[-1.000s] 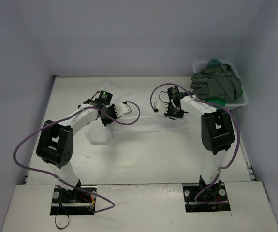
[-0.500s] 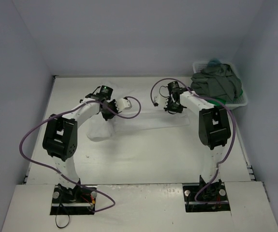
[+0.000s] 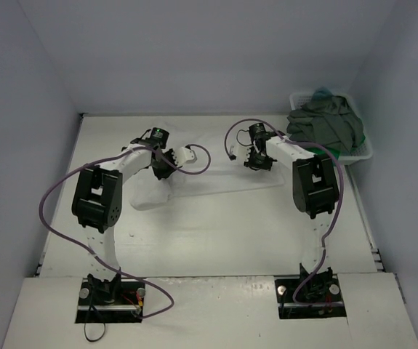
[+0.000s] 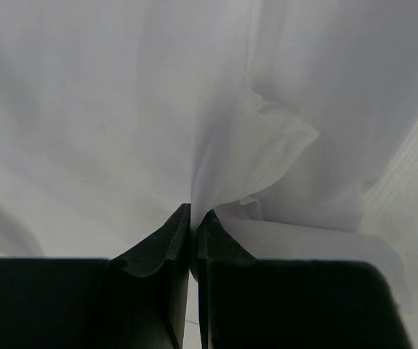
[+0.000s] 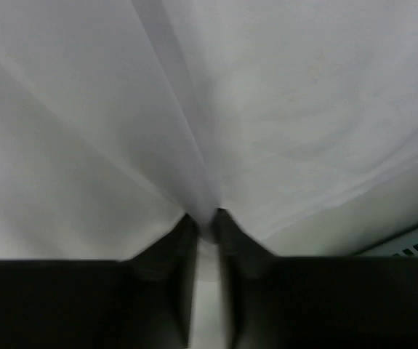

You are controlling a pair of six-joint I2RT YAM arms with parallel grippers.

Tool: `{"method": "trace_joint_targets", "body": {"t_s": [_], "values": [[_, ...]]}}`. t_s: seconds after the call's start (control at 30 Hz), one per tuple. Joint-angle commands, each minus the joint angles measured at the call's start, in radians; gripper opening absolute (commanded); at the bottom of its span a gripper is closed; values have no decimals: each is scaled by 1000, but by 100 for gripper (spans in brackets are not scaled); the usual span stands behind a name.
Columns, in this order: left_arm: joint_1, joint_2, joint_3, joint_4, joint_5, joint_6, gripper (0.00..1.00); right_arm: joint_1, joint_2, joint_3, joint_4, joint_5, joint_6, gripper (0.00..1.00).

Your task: Fold and stack the t-shirts

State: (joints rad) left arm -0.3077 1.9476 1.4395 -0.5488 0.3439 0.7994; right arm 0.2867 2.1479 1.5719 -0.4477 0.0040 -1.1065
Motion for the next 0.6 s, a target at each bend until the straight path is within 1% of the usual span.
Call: {"method": "trace_joint_targets", "body": {"t_s": [0.0, 0.07, 0.1, 0.17, 0.2, 0.3, 0.4, 0.5, 0.57], "values": [[16, 10, 64, -13, -2, 27, 3, -18, -11, 27, -22, 45, 5, 23], [16, 20, 70, -5, -5, 27, 4, -18, -11, 30, -22, 47, 11, 31], [16, 33, 76, 6, -8, 21, 16, -18, -11, 30, -20, 48, 19, 38], [16, 45, 84, 18, -11, 17, 24, -20, -13, 33, -17, 54, 23, 39], [16, 54, 93, 24, -14, 6, 33, -20, -11, 34, -16, 57, 36, 43], [16, 63, 102, 46, -28, -11, 45, -20, -14, 46, -2, 79, 75, 45], [16, 63, 102, 69, -39, -22, 49, -21, -28, 50, 4, 103, 97, 46], [16, 59, 102, 73, -40, -25, 49, -21, -42, 22, 4, 139, 88, 45], [16, 59, 102, 67, -40, -31, 49, -21, -62, -19, 4, 136, 88, 45]]}}
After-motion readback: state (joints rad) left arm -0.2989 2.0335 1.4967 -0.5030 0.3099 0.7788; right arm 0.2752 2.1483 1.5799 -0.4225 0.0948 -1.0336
